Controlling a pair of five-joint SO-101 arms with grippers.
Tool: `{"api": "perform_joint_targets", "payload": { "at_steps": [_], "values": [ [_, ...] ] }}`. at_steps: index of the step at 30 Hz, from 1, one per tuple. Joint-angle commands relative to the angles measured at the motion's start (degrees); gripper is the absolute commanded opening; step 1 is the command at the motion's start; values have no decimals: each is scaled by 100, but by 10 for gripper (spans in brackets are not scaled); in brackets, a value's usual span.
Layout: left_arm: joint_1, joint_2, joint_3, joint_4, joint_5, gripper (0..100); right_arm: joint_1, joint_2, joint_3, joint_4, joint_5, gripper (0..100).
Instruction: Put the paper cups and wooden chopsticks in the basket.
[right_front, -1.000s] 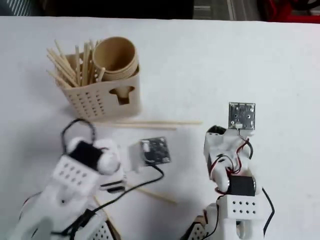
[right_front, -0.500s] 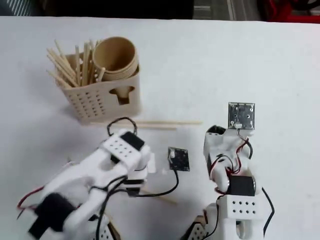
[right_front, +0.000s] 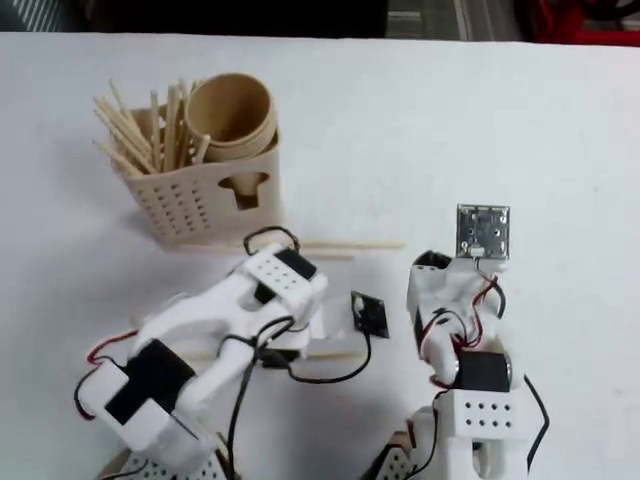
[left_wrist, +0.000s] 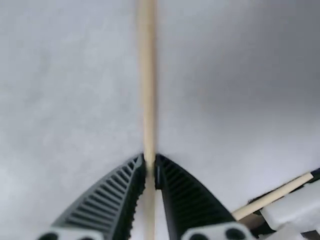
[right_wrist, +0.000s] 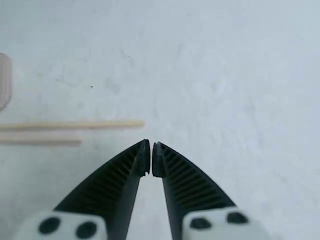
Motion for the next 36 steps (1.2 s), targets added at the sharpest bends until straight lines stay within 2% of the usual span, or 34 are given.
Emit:
{"api": "perform_joint_targets", "payload": {
  "at_steps": [1, 5, 9, 19, 25, 30, 36],
  "values": [
    [-4, 101, -149, 141, 9, 23, 84, 31, 26, -101, -18, 23],
    [-13, 40, -554, 826, 290, 23, 84, 31, 26, -101, -9, 23],
    [-215, -629, -1029, 1512, 457, 23, 84, 31, 26, -101, -9, 23],
    [-1376, -2598, -2277, 2804, 440, 24, 84, 31, 26, -101, -26, 23],
    [-1965, -3407, -3815, 2804, 589, 24, 84, 31, 26, -101, -26, 23],
    [-2141, -3503, -5398, 2778, 1407, 24, 84, 31, 26, -101, -18, 24],
    [-2677, -3503, -6224, 1793, 2321, 24, 84, 31, 26, -101, -18, 24]
  ]
}}
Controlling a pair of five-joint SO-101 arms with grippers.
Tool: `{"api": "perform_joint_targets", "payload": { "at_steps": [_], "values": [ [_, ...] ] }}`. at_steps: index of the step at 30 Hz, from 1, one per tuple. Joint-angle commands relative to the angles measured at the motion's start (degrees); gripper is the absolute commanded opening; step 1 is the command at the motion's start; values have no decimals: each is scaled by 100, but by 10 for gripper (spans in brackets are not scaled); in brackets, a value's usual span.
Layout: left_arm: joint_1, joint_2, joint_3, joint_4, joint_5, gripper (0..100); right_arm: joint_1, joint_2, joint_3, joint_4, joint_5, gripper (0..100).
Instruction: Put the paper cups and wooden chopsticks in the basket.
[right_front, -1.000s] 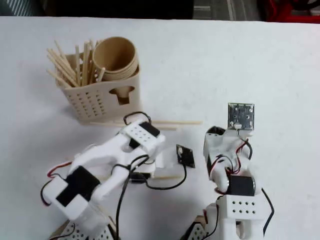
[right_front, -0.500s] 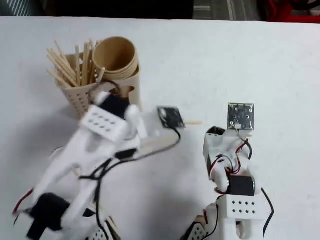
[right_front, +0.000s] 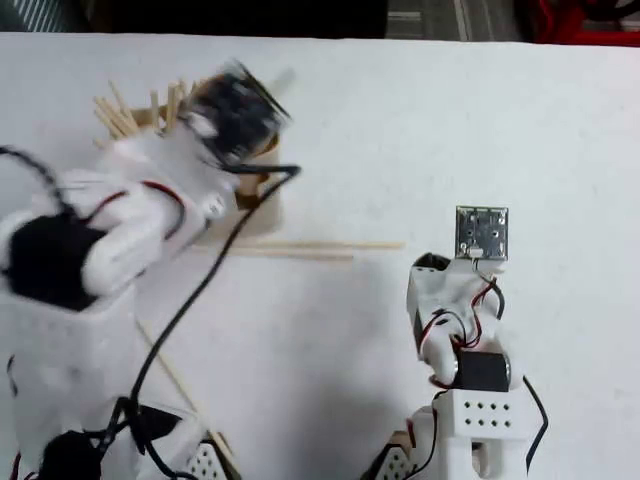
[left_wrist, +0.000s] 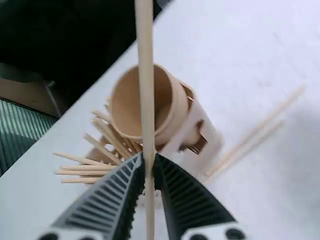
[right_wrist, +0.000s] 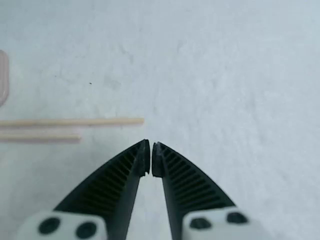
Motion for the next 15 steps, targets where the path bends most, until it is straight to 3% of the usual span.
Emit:
{"api": "perform_joint_targets", "payload": {
  "at_steps": [1, 9, 15],
  "values": [
    [-382, -198, -352, -826, 633, 24, 84, 31, -44, -92, -18, 24],
    [-1024, -233, 853, -2945, 2004, 24, 84, 31, -44, -92, -9, 24],
    [-1297, -233, 2374, -4651, 2488, 24, 84, 31, -35, -92, -9, 24]
  ]
}}
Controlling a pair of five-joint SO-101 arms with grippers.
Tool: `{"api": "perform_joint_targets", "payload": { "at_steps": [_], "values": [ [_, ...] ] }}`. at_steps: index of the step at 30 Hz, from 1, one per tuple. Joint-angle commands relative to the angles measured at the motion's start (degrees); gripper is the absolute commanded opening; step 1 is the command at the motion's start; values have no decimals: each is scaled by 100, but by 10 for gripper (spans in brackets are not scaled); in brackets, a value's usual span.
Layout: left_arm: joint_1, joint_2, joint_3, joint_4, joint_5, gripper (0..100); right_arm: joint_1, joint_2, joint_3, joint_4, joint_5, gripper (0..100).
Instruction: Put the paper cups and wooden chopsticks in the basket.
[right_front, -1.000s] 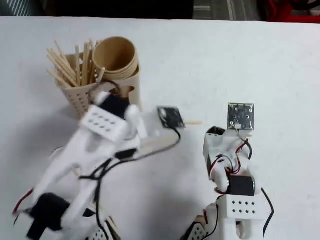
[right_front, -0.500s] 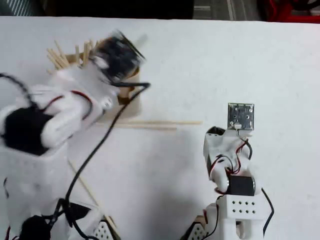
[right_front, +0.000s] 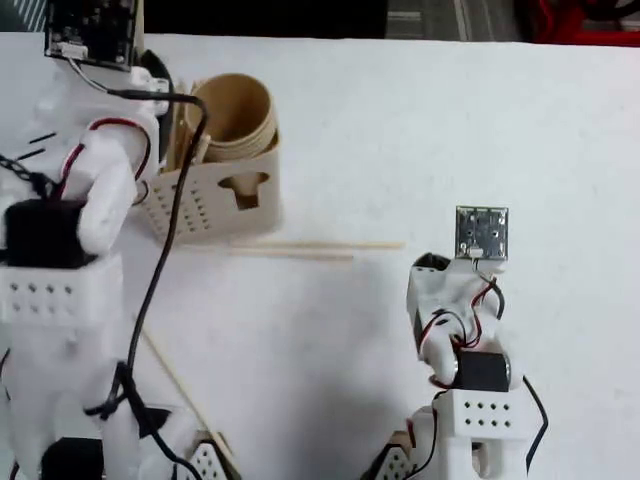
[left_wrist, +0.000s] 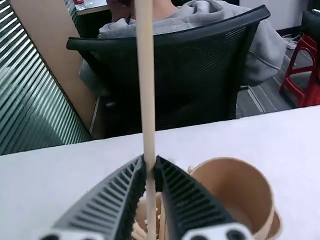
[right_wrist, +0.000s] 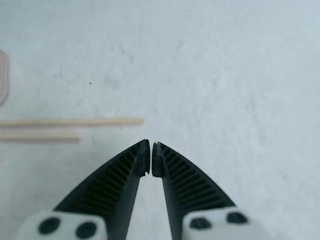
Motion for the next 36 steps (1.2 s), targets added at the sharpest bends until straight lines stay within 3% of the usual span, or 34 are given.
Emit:
{"api": "perform_joint_targets", "payload": {
  "at_steps": [1, 7, 11, 19, 23, 29, 36],
  "values": [
    [-145, -163, 738, -1064, 220, 24, 84, 31, -35, -92, -9, 24],
    [-145, -171, 1248, -1327, 229, 44, 75, 31, -35, -84, -9, 24],
    [-145, -171, 1169, -1073, 237, 164, 75, 31, -35, -84, -9, 24],
    [-127, -171, -35, 879, 167, 180, 66, 31, -35, -84, -9, 24],
    [31, -171, -897, 2004, -510, 180, 57, 31, -35, -84, -9, 24],
    [954, -154, -1600, 3288, -1565, 180, 57, 31, -35, -84, -9, 24],
    [1877, -110, -1064, 3508, -2426, 180, 189, 31, -35, -92, -35, 24]
  ]
}}
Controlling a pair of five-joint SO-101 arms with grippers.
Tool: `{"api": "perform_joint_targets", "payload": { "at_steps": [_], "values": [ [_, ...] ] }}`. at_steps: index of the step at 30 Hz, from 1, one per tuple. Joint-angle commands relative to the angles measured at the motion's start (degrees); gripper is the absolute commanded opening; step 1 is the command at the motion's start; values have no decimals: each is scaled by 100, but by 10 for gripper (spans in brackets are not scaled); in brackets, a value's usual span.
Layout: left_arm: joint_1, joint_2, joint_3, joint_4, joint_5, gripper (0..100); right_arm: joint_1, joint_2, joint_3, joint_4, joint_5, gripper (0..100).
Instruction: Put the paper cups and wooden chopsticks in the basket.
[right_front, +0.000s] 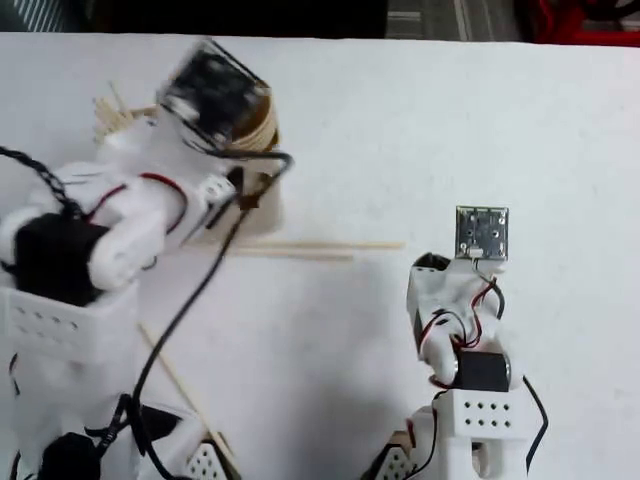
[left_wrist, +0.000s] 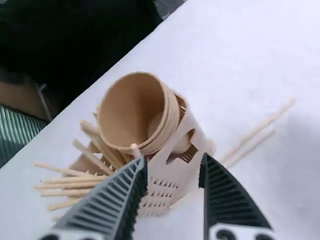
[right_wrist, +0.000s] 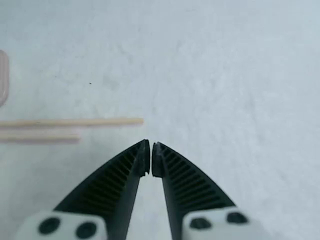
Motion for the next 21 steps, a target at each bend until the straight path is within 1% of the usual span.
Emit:
{"api": "perform_joint_targets", "payload": {
  "at_steps": [1, 6, 11, 16, 21],
  "values": [
    [488, -101, 343, -44, -387, 180, 242, 31, -53, -92, -44, 24],
    [989, -101, 1354, -422, -1020, 180, 655, 31, -88, -259, -53, 24],
    [1262, -22, 2145, -1020, -1081, 180, 848, 31, -105, -295, -53, 24],
    [1420, 875, 2233, -1345, -1125, 184, 875, 31, -105, -295, -53, 24],
    [1560, 1833, 2224, -1758, -1556, 184, 901, 31, -114, -295, -53, 24]
  ]
}}
